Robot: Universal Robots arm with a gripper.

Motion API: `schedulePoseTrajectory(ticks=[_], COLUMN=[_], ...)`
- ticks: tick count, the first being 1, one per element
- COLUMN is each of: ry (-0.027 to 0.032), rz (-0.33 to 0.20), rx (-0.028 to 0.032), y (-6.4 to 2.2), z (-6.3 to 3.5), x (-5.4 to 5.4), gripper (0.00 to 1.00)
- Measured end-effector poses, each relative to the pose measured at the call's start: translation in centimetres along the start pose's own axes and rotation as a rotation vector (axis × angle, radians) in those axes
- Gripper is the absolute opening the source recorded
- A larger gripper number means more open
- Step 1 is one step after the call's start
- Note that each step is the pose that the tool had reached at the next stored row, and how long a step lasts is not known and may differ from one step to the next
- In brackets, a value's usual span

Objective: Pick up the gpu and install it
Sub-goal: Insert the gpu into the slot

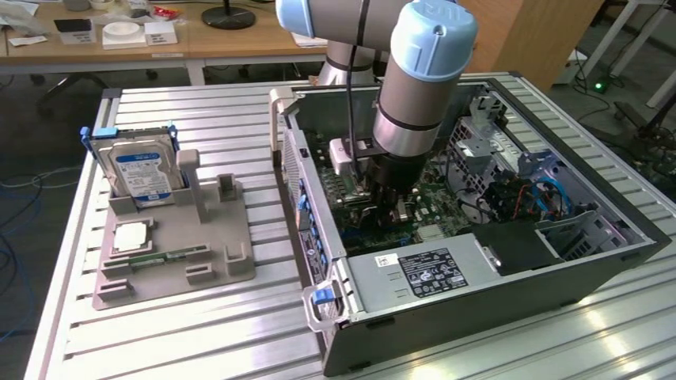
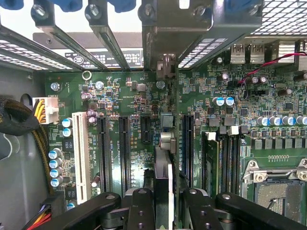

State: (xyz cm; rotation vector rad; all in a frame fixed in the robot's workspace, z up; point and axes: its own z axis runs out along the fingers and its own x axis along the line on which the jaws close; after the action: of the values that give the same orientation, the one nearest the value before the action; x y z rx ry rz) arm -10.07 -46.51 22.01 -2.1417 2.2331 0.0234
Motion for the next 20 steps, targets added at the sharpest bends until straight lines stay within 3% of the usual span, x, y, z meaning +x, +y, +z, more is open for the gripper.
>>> schedulePoseTrajectory(ticks=[20], ry=[0.0001], rz=[0.000], rx=[0.0000], y=[0.11], z=[0.26], x=[0.02], gripper=[0.27])
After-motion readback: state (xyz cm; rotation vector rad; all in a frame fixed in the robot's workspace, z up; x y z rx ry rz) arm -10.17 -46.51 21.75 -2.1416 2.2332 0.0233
